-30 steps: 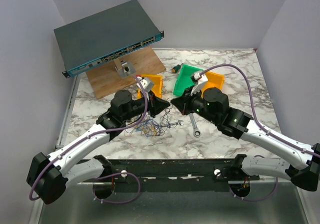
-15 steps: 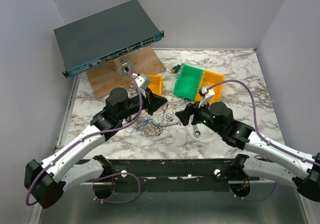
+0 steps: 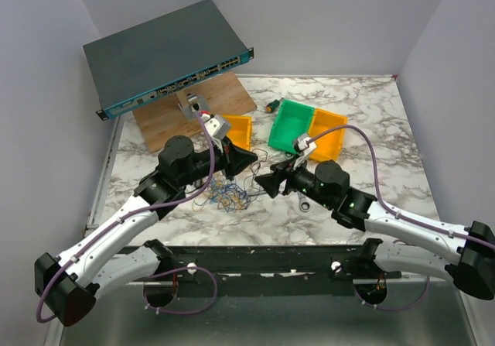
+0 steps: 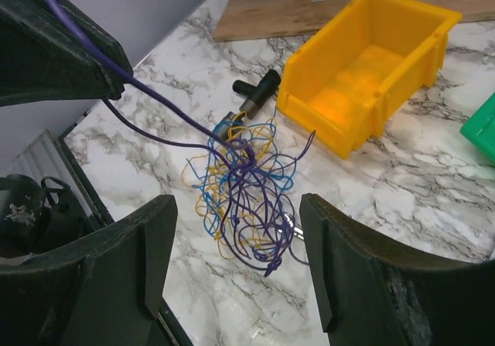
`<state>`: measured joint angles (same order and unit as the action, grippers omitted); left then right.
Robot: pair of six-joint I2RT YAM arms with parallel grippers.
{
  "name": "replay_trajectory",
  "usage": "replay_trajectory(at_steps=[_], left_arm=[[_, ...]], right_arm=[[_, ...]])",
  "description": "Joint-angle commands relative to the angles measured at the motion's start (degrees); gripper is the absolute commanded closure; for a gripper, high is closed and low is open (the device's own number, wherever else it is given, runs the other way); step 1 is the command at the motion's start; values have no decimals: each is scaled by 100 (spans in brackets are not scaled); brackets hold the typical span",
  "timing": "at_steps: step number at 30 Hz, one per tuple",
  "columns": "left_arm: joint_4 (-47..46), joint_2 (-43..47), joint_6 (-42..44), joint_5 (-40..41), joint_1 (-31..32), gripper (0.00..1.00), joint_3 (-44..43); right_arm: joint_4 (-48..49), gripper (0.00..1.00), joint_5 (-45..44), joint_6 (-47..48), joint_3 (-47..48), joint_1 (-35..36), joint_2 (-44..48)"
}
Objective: Untangle the cables
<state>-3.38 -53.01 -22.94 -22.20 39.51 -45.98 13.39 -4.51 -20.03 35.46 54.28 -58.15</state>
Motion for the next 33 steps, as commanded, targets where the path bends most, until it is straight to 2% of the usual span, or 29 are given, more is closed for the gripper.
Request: replay_trajectory(at_steps=[1,6,14,19,20,23,24,28,33], left_arm=[[104,189,18,-180,19,100,-212],[241,268,59,-115,15,100,-312],[658,377,189,357,13,100,-500],[704,416,194,554,9,100,-531],[719,421,189,609,12,100,-539],[729,479,185,831,-1,100,-514],[748,513,169,979,1,100,-509],[1199,676,28,2130,-83,100,-536],[1669,1028,-286,3309,-476,100,-320]], right_arm=[[779,29,51,-43,-93,5,-207],[822,31,88,-25,41,4,-724],[1044,38,365,-80,-108,5,-1036],[1008,47,407,-97,-123,7,-1196],[1008,51,407,-101,-131,4,-1219],[966,79,356,-145,-152,6,-1266],[920,86,275,-205,-147,4,-1269],[558,98,-860,-524,-229,3,-1094],[-435,99,-3432,-1356,-350,8,-627]])
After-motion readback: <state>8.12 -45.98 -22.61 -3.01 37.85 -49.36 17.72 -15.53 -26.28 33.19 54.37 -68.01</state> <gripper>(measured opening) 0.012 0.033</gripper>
